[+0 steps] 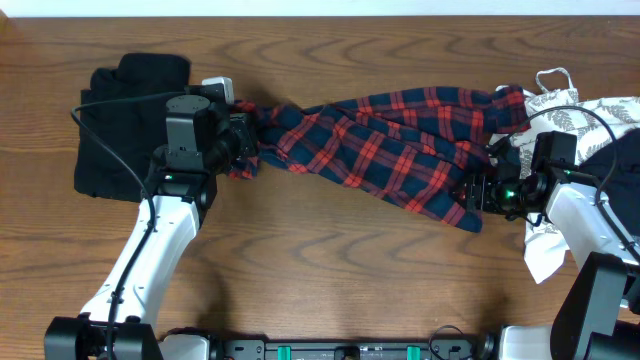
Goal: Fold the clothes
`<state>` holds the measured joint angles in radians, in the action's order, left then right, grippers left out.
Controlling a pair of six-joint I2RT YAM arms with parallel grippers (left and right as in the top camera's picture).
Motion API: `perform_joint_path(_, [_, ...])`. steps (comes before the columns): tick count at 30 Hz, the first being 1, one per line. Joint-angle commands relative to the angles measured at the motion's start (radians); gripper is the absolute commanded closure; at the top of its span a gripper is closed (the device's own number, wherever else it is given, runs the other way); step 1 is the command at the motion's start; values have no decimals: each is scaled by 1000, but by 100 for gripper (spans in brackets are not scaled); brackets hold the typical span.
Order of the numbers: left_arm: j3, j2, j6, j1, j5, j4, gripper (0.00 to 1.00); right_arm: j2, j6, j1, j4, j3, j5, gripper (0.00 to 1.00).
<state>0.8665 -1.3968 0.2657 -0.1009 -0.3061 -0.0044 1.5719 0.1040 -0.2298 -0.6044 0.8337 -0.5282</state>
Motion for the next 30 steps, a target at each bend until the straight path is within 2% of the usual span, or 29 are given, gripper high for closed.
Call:
perform_joint_path(1, [21, 11, 2, 2, 12, -2, 94, -1, -3, -5, 3, -5, -22, 39])
perform_joint_path(10, [21, 12, 2, 2, 12, 1, 94, -1, -6, -5, 6, -6, -22, 80])
perform_joint_path(12, [21, 12, 2, 2, 12, 1, 94, -1, -6, -5, 8, -6, -22, 90])
perform_joint_path(13, [21, 12, 2, 2, 12, 1, 94, -1, -6, -5, 10, -6, -22, 99])
perform_joint_path(16, [21, 12, 2, 2, 12, 1, 94, -1, -6, -5, 16, -6, -24, 99])
perform_joint_path(23, [22, 36, 1, 2, 13, 31, 94, -63, -18, -5, 82, 35, -194, 99])
perform_joint_path(27, [22, 91, -10, 2, 46, 130, 94, -166, -63, -5, 125, 119, -172, 99])
perform_joint_path(30, [22, 124, -10, 2, 127, 180, 94, -232, -170, -5, 193, 177, -41, 99])
